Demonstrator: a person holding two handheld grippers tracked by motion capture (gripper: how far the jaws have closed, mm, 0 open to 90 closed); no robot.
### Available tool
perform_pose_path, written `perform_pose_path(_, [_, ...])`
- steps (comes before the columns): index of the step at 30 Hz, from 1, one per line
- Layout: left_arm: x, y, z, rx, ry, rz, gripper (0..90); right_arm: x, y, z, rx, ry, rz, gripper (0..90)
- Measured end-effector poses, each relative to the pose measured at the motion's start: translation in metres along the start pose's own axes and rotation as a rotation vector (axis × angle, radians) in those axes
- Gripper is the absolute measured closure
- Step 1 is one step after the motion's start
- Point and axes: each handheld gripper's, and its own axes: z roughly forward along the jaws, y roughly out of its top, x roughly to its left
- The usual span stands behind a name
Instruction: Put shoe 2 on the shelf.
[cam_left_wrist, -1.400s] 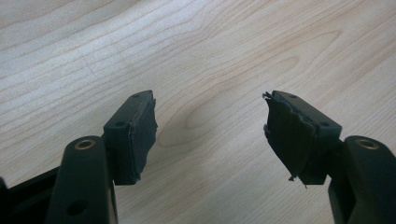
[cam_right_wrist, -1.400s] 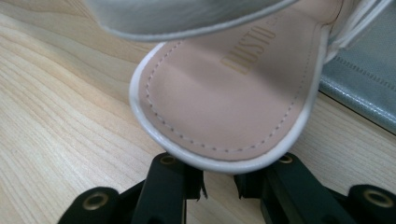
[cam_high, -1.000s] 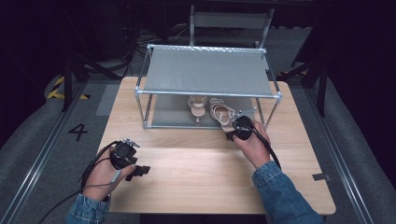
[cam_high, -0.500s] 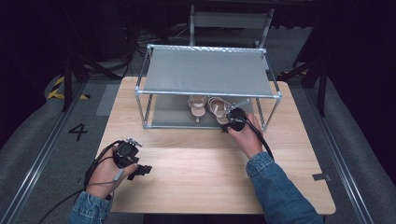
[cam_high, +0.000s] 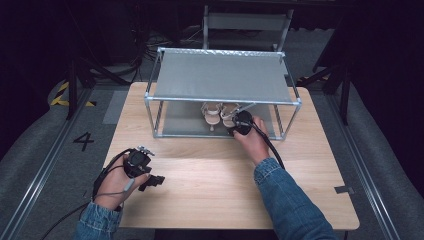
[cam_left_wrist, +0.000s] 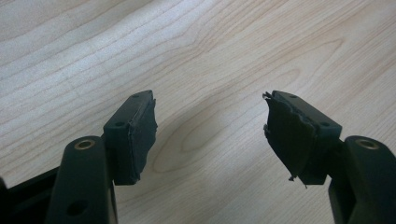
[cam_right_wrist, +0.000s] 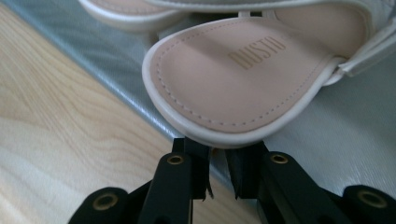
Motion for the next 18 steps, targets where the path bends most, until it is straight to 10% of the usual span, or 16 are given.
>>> perform_pose_path(15, [0.001,-0.001,-0.002,-0.001,0.000,-0.001,33.6,0.001,0.002,0.019,-0.054,-0.009,0.023,78.9])
perform_pose_path(18, [0.001,-0.001,-0.002,-0.006,0.001,-0.002,33.6,0.001,0.002,0.013,-0.067,-0.029,0.014,60.2])
